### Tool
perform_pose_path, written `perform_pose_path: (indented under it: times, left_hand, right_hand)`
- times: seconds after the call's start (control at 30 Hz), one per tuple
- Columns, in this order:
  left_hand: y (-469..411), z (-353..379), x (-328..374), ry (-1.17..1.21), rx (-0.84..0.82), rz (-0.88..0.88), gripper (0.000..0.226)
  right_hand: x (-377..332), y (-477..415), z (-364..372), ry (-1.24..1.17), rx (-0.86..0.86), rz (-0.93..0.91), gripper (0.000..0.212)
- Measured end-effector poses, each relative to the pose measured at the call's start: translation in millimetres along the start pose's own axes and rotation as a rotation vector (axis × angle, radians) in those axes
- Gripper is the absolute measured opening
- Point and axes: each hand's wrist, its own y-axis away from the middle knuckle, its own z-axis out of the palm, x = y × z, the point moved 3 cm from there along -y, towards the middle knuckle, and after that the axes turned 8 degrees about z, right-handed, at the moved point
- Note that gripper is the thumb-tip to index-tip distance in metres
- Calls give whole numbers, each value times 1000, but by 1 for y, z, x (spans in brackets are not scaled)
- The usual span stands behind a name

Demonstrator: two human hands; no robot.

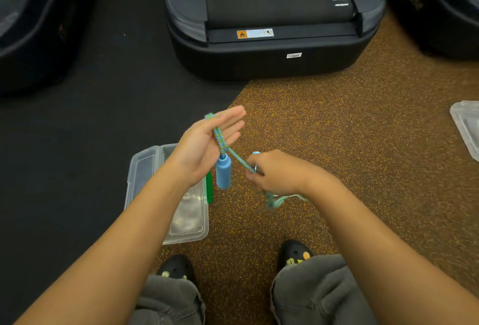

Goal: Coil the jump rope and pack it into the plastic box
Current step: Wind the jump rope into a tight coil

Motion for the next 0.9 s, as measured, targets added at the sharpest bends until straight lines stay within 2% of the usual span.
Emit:
perform_pose_path:
  times: [0.13, 0.23, 0.3, 0.37, 0.43, 0.57, 0.67, 0.73, 0.9]
  left_hand:
    - [-3, -6, -3, -294, 24, 55, 35]
    - [-1, -3, -12, -682, -103, 46, 33]
    - [3, 3, -16, -833, -181, -10, 37]
    - [6, 8, -17, -863, -256, -48, 56]
    - [7, 10, -17, -878, -295, -51, 66]
    - [8, 5, -14, -796, -309, -69, 64]
    - [9, 5, -6, -681, -330, -73, 51]
    - [8, 4, -2, -598, -297, -67, 43]
    - [-1, -14, 3, -527, -83, -28, 44]
  right_hand:
    - [2, 5, -10, -7, 45, -23, 22]
    - [2, 8, -21, -56, 185, -58, 18]
    - [5, 10, -28, -100, 317, -77, 16]
    - [8, 10, -32, -124, 388, -91, 17]
    - [8, 10, -33, -147, 400, -109, 16]
    - [12, 9, -36, -198, 416, -103, 12]
    - [17, 10, -37, -256, 327, -78, 26]
    - [22, 10, -38, -259, 256, -50, 35]
    - [41, 14, -46, -177, 239, 64, 29]
